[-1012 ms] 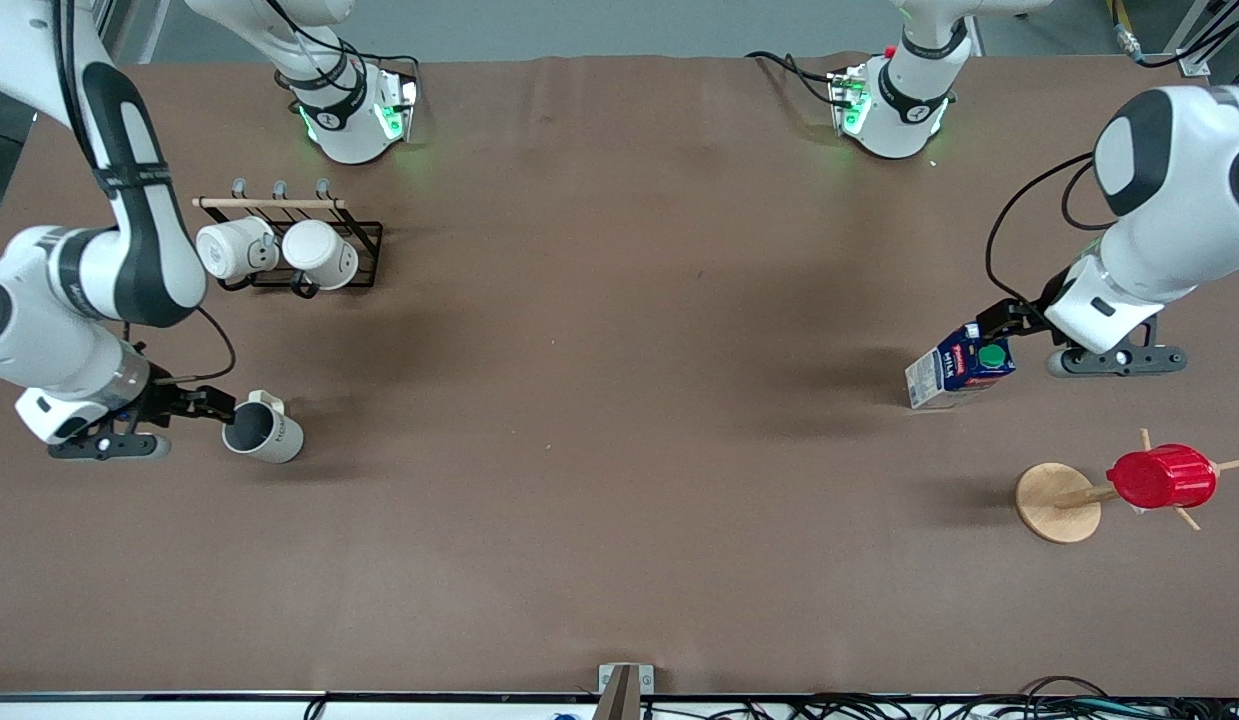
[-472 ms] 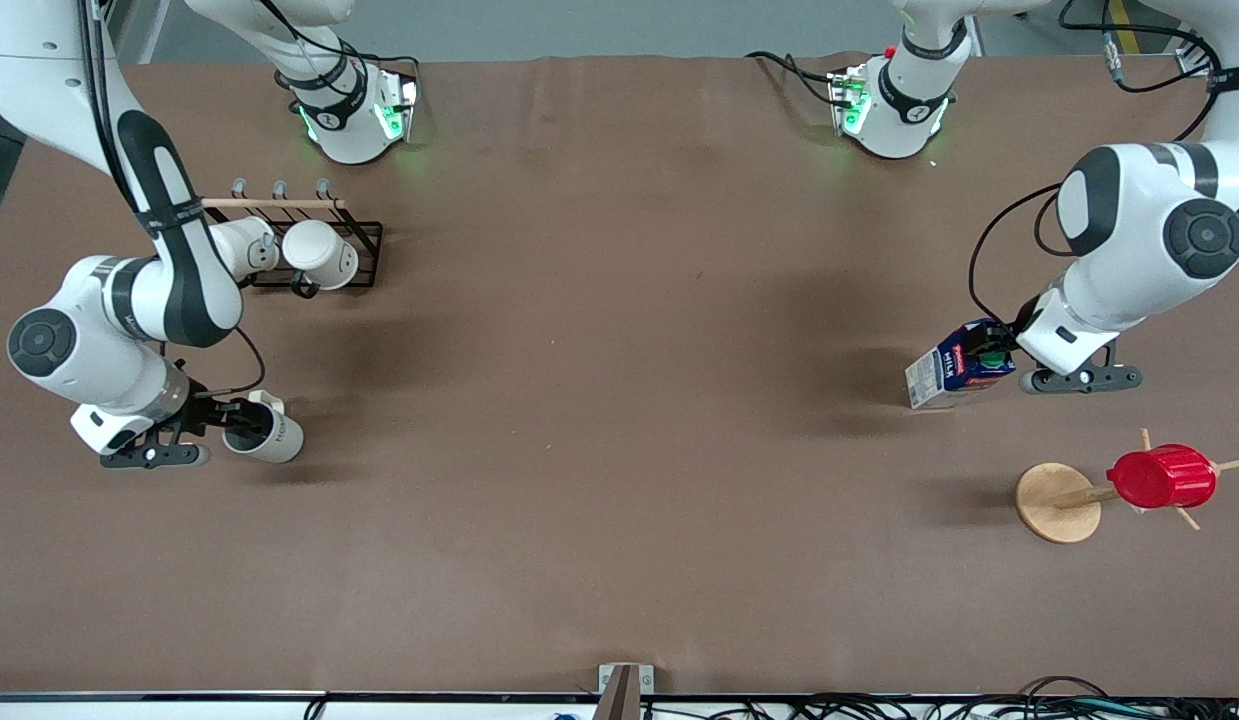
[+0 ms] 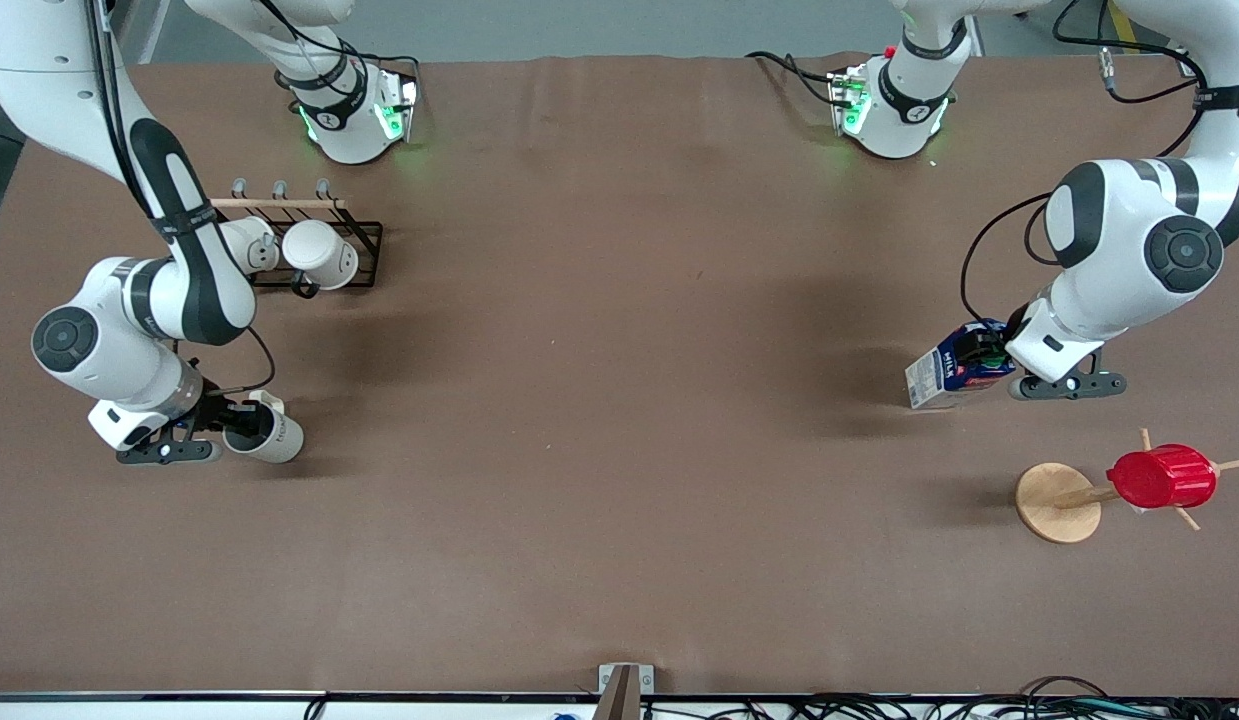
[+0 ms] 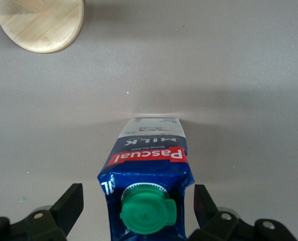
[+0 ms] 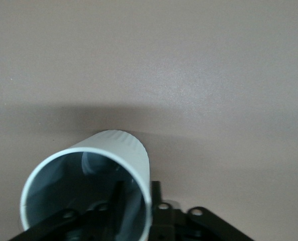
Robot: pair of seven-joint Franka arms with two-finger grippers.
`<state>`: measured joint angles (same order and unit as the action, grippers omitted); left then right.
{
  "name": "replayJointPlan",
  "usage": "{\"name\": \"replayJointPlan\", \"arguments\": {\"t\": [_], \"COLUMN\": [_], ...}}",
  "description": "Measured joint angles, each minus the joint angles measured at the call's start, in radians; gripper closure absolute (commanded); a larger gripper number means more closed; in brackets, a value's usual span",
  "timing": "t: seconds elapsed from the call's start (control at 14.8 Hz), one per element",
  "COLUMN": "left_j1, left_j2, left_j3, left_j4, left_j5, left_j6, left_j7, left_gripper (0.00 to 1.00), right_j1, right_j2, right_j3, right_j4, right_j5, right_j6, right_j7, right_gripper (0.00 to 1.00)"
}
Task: Place cup and milk on table
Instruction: 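Lower the right gripper onto the white mug while the left gripper grasps the milk, then lift the white mug with the right gripper while the left gripper lifts the milk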
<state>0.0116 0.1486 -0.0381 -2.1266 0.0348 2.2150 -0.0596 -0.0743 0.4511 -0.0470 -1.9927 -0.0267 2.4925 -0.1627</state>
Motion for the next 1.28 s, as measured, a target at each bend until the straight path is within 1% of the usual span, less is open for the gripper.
{"name": "replayJointPlan", "arguments": {"t": [0.13,0.2,0.27,0.34,0.4,0.47,0.61,0.74,0.88,1.01,1.15,1.28], "left_j1": [0.0,0.0,0.0,0.0,0.0,0.0,0.0,0.0,0.0,-0.003,-0.009,-0.024], "left_j2": [0.004,0.005,0.006,0.006,0.006,0.007,0.007,0.007,0.007,0.008,0.013,0.036], "left_j3": [-0.001,-0.002,-0.002,-0.003,-0.003,-0.003,-0.003,-0.004,-0.004,-0.005,-0.007,-0.012], "left_j4": [0.0,0.0,0.0,0.0,0.0,0.0,0.0,0.005,0.022,0.053,0.096,0.166], "left_j5": [0.0,0.0,0.0,0.0,0.0,0.0,0.0,0.0,0.0,0.0,0.0,0.0], "left_j6": [0.0,0.0,0.0,0.0,0.001,0.002,0.016,0.025,0.026,0.026,0.01,-0.052], "left_j7": [0.0,0.0,0.0,0.0,0.0,0.0,0.0,0.0,0.0,0.0,0.0,0.0], "left_gripper": [0.39,0.54,0.67,0.76,0.81,0.84,0.85,0.85,0.85,0.85,0.85,0.85], "right_j1": [0.0,0.001,0.005,0.014,0.026,0.039,0.061,0.084,0.124,0.195,0.29,0.379], "right_j2": [-0.001,-0.002,-0.005,-0.009,-0.016,-0.025,-0.039,-0.041,-0.03,0.007,0.063,0.127], "right_j3": [0.0,0.001,0.004,0.011,0.028,0.058,0.152,0.255,0.33,0.365,0.372,0.373], "right_j4": [0.008,0.019,0.042,0.078,0.126,0.175,0.257,0.294,0.311,0.34,0.381,0.42], "right_j5": [0.0,0.0,0.001,0.001,0.001,0.002,0.003,0.002,0.001,-0.003,-0.043,-0.094], "right_j6": [-0.001,-0.02,-0.071,-0.146,-0.235,-0.32,-0.432,-0.451,-0.449,-0.439,-0.423,-0.383], "right_j7": [0.004,0.013,0.035,0.073,0.133,0.21,0.414,0.637,0.843,1.018,1.181,1.331], "right_gripper": [1.0,1.0,1.0,1.0,1.0,1.0,1.0,1.0,1.0,1.0,1.0,1.0]}}
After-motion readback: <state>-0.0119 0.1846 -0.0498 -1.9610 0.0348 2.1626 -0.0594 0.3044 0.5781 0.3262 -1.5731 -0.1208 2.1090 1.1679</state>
